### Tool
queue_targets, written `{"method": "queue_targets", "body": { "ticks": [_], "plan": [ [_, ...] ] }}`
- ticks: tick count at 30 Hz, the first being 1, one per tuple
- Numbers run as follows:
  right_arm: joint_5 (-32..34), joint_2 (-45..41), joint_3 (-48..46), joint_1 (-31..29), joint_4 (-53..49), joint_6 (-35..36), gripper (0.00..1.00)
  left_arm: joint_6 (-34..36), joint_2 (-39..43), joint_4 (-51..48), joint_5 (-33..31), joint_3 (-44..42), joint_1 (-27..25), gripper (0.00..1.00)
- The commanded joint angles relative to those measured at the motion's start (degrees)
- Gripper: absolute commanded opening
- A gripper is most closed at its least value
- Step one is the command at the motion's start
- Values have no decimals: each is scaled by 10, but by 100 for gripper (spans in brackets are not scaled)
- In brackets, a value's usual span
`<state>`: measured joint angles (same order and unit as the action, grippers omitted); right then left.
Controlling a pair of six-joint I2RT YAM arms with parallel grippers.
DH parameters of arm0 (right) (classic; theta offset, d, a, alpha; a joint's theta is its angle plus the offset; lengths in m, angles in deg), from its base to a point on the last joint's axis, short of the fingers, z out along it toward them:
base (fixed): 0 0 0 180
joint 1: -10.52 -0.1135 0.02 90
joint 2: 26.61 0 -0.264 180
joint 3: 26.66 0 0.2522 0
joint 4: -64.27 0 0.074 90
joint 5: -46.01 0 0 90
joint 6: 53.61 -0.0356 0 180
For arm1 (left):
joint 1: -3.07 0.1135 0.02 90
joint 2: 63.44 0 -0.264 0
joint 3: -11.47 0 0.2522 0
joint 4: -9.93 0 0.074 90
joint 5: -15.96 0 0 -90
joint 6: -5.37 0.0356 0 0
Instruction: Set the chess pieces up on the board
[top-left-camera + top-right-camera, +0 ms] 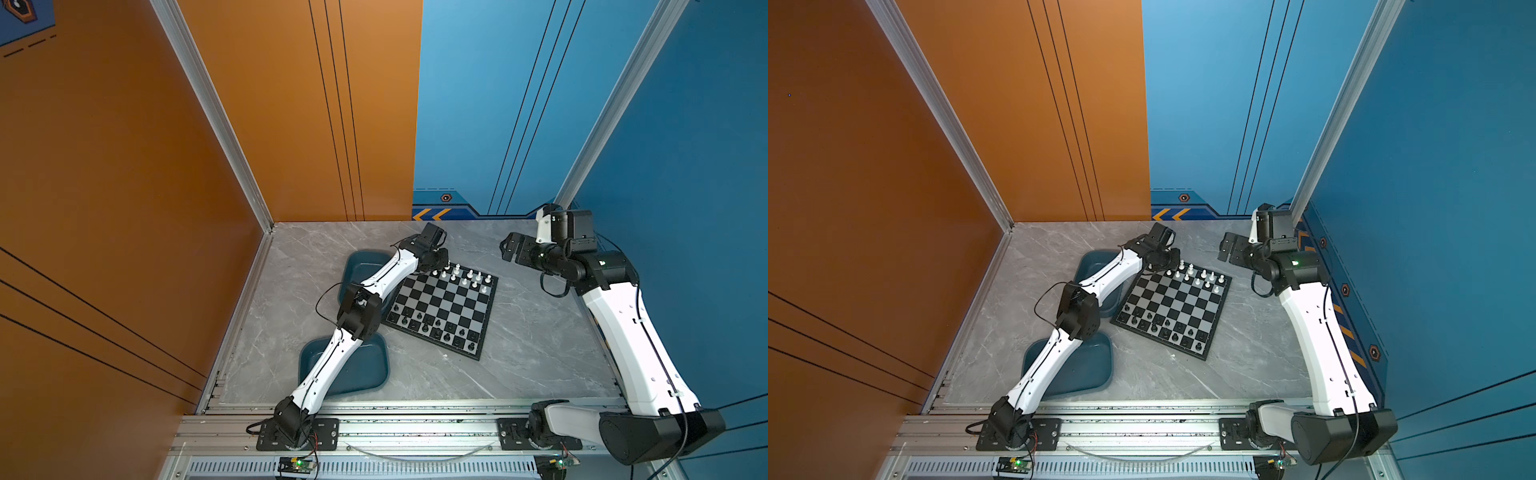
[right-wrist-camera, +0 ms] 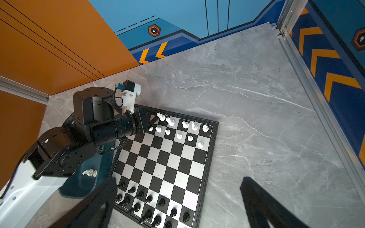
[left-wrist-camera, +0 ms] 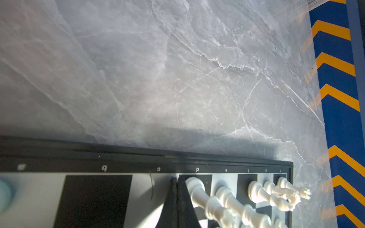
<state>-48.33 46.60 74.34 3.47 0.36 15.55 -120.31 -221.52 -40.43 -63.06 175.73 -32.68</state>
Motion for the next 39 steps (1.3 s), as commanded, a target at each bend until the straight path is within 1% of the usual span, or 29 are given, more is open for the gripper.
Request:
{"method": "queue_targets", "body": {
  "ticks": [1,28,39],
  "plan": [
    [-8,-6,-7,3,-7,4,100,-4,-11,-7,19,-7,-4,1],
    [-11,-11,-23,5,12,-9,100,21,39,-21,27,-72,-7,0],
    [-18,-12,-31,5,19,-13,100,27,38,-22,27,-66,-7,0]
  ]
}}
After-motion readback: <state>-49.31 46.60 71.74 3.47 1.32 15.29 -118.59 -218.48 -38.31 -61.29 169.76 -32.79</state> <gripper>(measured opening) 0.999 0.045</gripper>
